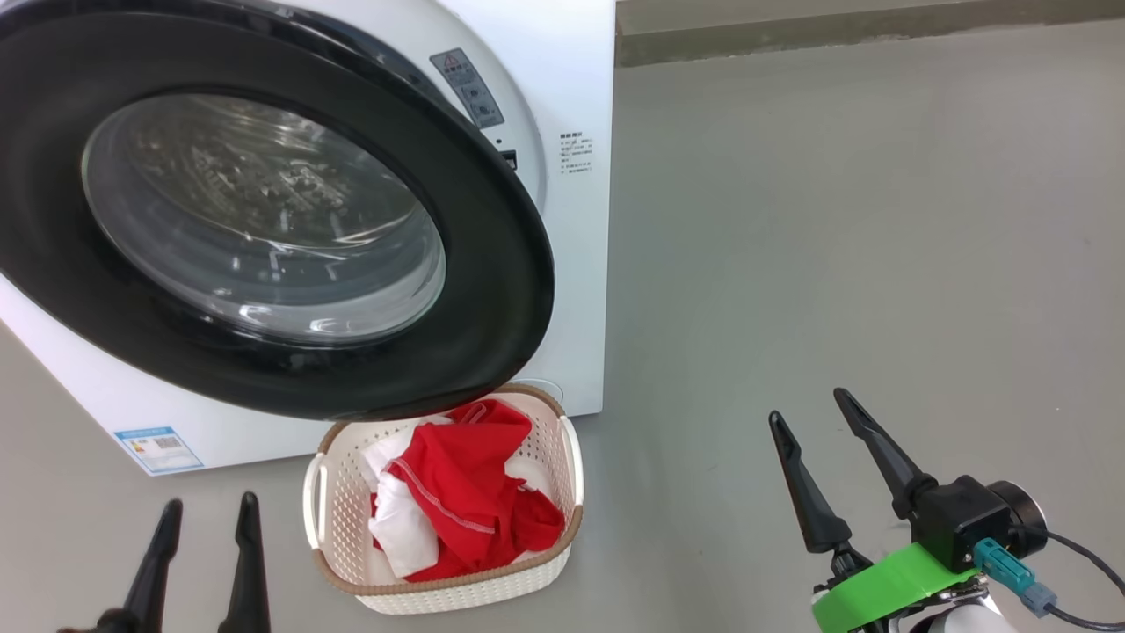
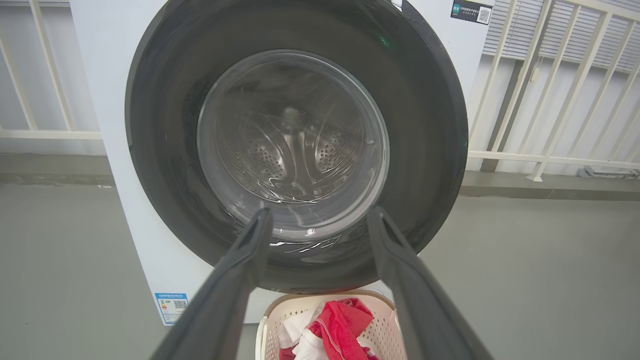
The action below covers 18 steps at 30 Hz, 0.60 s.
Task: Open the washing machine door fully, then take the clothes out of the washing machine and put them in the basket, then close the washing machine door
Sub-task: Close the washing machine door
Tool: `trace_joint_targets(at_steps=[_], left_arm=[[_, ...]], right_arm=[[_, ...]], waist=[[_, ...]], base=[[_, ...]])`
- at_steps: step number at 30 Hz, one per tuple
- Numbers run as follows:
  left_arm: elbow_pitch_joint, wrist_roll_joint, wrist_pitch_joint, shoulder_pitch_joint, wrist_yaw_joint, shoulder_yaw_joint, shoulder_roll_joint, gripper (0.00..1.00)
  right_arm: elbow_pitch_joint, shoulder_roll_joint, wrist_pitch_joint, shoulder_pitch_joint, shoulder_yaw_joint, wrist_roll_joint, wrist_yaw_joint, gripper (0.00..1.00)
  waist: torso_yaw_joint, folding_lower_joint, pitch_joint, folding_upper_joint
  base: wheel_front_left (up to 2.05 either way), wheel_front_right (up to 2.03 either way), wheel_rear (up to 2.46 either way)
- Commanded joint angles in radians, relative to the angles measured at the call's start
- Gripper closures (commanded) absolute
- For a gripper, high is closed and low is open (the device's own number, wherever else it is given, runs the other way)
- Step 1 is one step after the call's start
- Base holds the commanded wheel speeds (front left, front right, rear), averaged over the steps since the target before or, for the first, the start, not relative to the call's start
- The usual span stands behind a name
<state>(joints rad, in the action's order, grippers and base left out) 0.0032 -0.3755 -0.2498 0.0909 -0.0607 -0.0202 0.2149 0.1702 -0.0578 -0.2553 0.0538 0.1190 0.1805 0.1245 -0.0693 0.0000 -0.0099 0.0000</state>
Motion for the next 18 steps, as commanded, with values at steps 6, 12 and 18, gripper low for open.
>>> trace_joint_targets(at_steps=[6,12,18], left_arm=[[0.01,0.045,-0.012,0.006,0.034,0.077,-0.024,0.0],[0.029,0.07,-0.012,0.004,0.059,0.097,-0.043,0.0],[0.036,0.088,-0.012,0.004,0.078,0.119,-0.061,0.0]], right_arm=[[-0.026,-0.006,-0.006,-0.001,0.016,-0.003,0.006,0.0],[-0.027,-0.005,-0.006,-0.007,0.013,-0.002,0.006,0.0],[-0.029,-0.006,-0.006,-0.007,0.011,-0.004,0.006,0.0]], waist=[[0.0,0.0,-0.016,0.0],[0.006,0.0,-0.021,0.0],[0.01,0.0,-0.02,0.0]], base=[[0.0,0.0,0.0],[0.0,0.0,0.0],[0.0,0.0,0.0]])
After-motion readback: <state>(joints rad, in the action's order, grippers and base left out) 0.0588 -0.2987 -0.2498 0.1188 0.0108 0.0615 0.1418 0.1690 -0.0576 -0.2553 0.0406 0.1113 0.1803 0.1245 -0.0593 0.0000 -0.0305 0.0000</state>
